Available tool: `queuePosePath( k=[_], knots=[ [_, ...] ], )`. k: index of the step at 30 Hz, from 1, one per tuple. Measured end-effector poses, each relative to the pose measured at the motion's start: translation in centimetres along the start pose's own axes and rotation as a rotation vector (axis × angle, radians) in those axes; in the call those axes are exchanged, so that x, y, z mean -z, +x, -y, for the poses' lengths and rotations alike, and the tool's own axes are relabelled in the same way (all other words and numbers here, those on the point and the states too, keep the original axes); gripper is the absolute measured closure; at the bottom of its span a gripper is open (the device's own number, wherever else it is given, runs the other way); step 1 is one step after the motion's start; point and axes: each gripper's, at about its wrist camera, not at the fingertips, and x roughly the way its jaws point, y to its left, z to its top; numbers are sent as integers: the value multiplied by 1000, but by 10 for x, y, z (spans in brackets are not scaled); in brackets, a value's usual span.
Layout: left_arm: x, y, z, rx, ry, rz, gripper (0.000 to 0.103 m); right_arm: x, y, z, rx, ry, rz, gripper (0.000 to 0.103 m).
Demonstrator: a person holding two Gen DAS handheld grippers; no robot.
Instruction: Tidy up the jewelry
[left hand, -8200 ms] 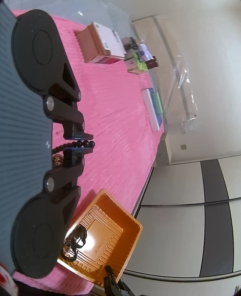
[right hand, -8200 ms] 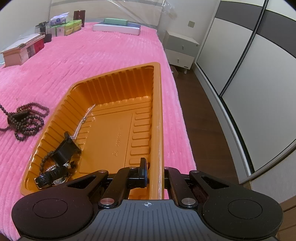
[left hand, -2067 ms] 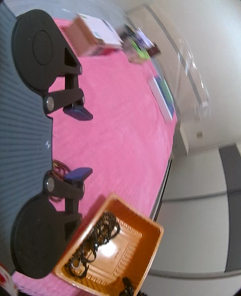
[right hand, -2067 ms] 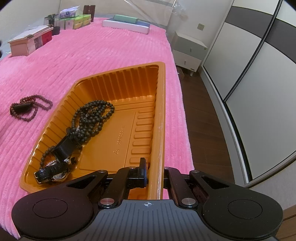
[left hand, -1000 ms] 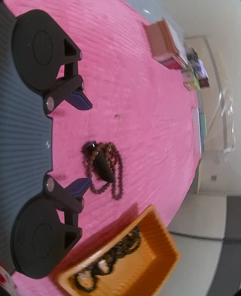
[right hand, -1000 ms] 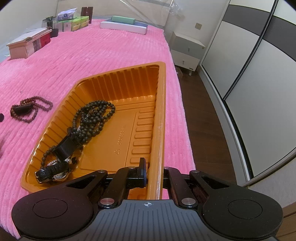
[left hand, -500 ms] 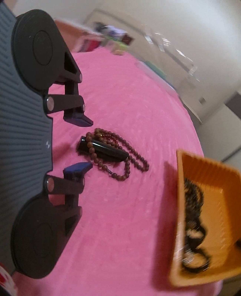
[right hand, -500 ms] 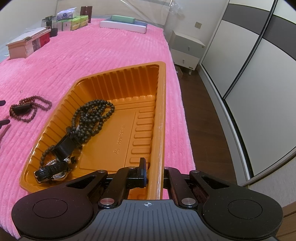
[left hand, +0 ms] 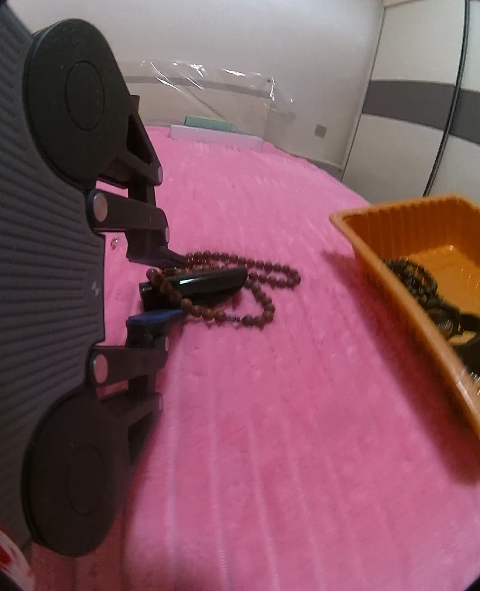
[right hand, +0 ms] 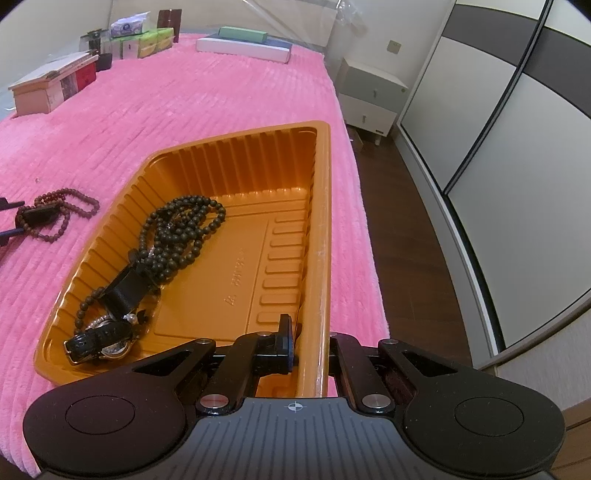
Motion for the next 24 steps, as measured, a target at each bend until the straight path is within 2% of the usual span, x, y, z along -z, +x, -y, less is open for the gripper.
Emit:
queuePosePath(
  k=[5,7,17,24],
  knots=[
    [1,4,-4,14,-19,-6,94,-1,0,0,1,-1,-1,99],
    [-2,4,-11,10,-45,-7,95,0,0,0,0,0,-1,99],
    [-8,-22,-71,11,-335,62,98,-1,0,0,0,-1,0,99],
    [-10,-48,-121,-10,-499,118,98,-1,-2,0,-1,-2,3,99]
  ],
)
